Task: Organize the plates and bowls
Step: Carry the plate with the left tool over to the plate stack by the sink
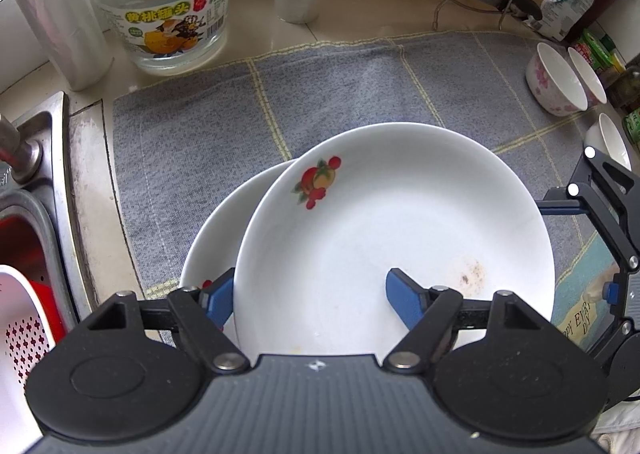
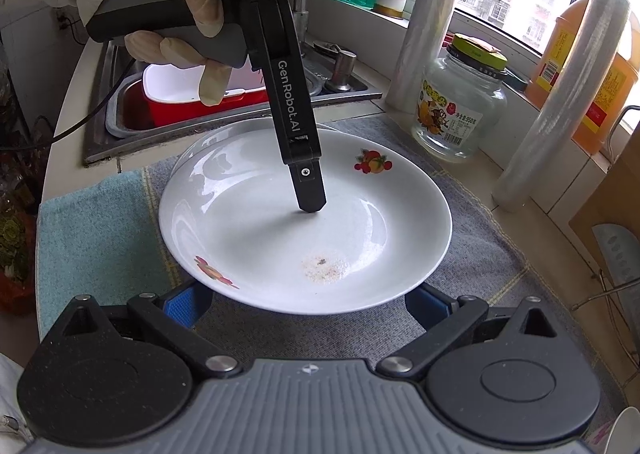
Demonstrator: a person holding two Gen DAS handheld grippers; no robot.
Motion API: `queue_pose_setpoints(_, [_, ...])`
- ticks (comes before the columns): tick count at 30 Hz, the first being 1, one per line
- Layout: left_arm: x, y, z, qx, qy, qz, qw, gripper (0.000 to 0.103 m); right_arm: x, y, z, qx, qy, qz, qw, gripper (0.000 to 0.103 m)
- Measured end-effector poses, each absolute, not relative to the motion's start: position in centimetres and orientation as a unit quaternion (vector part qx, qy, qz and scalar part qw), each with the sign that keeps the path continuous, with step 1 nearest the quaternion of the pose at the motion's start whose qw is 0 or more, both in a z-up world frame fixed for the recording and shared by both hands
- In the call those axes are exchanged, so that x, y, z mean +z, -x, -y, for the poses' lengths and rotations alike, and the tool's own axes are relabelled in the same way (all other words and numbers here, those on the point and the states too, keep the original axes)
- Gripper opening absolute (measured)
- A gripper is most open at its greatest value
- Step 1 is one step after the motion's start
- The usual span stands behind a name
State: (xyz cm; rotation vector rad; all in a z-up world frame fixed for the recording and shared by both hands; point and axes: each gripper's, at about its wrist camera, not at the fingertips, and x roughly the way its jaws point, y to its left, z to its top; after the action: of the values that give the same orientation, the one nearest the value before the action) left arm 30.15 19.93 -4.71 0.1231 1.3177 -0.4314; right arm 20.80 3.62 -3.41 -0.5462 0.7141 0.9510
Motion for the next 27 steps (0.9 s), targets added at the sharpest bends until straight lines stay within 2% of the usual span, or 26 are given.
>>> queue_pose_setpoints(4, [-5.03, -30.15, -19.87, -0.195, -0.061, -0.609, 0.767, 0.084, -3.29, -20.71, -3.81, 0.449, 0.249, -0.330, 0.792, 0.103])
queue_pose_setpoints(23, [-4.24, -29.40, -20.54, -0.186, -0.062, -0.595, 0.780, 0.084, -3.30, -20.65, -4.05, 0.446, 0.251, -0.333, 0.792, 0.103])
queue_pose_setpoints(27, [-4.38, -29.29, -20.24, -0.188, -0.069, -0.593, 0.780, 0.088, -3.23, -20.67, -4.04, 0.446, 0.250, -0.334, 0.792, 0.103])
